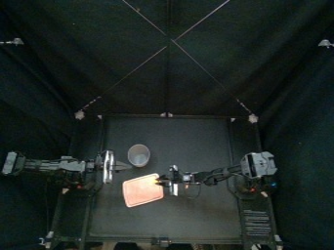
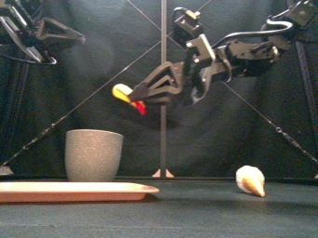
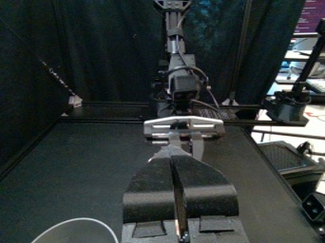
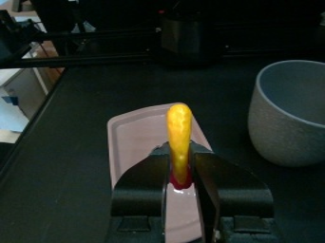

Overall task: Pick the shrimp then place it on the pink plate
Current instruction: Place shrimp on the pink plate

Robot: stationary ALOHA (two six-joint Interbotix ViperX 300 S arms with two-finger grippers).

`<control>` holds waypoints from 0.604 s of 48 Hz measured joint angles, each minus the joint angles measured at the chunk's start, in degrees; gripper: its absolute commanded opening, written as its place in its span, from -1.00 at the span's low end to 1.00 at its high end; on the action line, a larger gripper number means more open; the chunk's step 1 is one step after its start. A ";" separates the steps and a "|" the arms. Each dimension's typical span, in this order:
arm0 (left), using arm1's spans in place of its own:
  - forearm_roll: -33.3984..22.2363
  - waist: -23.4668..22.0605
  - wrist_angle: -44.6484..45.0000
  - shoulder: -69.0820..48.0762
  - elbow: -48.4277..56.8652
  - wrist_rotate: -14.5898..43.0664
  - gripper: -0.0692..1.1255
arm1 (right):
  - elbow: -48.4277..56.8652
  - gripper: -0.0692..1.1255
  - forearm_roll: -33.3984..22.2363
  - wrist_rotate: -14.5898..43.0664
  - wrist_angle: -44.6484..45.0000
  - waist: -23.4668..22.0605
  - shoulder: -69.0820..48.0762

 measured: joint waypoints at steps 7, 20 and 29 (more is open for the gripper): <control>0.00 0.00 -0.09 0.00 0.44 0.00 -0.82 | -4.13 -0.04 0.53 0.35 -0.97 -0.26 5.27; 0.00 0.00 -0.09 0.00 1.23 -0.09 -0.82 | -9.32 -0.03 3.25 0.79 -1.76 0.00 11.60; 0.00 0.00 -0.09 0.00 1.23 0.18 -0.82 | -11.07 -0.02 3.69 2.20 -1.14 0.62 13.71</control>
